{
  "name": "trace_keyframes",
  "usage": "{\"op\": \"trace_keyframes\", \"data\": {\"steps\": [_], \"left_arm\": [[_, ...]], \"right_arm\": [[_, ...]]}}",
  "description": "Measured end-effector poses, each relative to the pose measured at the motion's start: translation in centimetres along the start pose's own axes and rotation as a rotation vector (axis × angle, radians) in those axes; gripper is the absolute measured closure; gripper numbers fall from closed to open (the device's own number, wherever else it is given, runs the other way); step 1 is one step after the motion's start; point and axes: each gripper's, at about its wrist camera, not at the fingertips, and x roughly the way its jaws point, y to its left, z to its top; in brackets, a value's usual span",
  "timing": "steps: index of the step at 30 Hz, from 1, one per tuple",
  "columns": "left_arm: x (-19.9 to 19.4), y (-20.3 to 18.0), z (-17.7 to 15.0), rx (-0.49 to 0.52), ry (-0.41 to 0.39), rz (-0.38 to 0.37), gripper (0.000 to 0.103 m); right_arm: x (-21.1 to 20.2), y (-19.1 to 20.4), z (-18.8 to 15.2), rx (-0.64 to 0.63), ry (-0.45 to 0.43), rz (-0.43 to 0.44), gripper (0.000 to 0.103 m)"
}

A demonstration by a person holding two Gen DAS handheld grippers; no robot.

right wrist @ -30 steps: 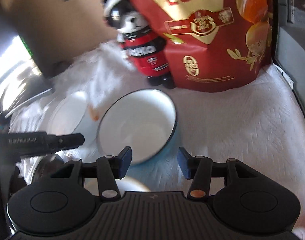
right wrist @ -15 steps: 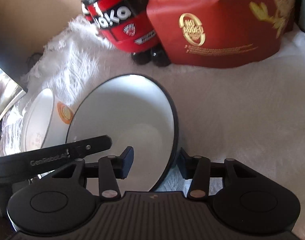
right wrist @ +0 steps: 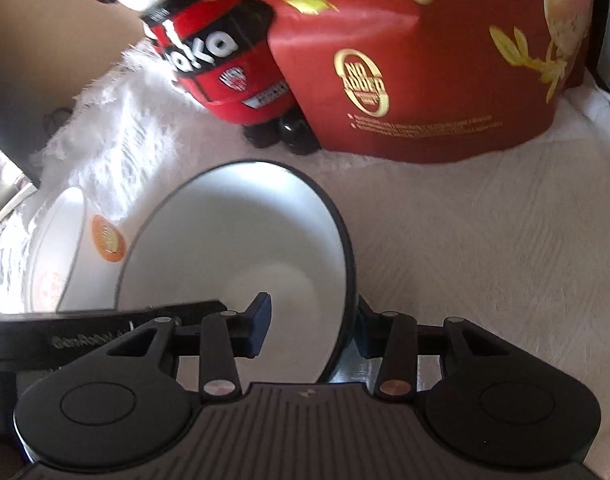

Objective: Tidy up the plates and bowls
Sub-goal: 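Grip the blue enamel bowl rim with the left tool, then carry the blue bowl with the left tool, lower it into the yellow-rimmed bowl, release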

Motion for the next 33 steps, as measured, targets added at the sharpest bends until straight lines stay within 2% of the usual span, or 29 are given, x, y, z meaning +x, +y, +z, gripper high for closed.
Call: {"op": "trace_keyframes", "data": {"steps": [6,17,20,26,33], "left_arm": [[0.8,0.1,0.9,-0.004,0.006,-0.012,0.079],[0.5,-0.9,0.8,0.018,0.026,0.027,0.078],[-1.2,-1.7,0.7,0.06,-0.015,0.028,0.078],[-5.8,-2.6,0.3,0.053,-0.094,0.023,0.076],[-9.9,-2.9,-2.1,0.035,-0.094,0.004,0.074]], "right_arm": [[0.1,-0.1,-0.2,-0.009,0.013,0.014,0.058],[-0.3,0.1,-0.3,0.002,0.008,0.006,0.058],[-1.2,0.6,-0.3,-0.017,-0.013,0.003,0.058],[-4.9,2.1,-0.3,-0.027,-0.064,0.043,0.058],[-8.8,3.7,-1.5,-0.058,-0.095,0.07,0.058]]}}
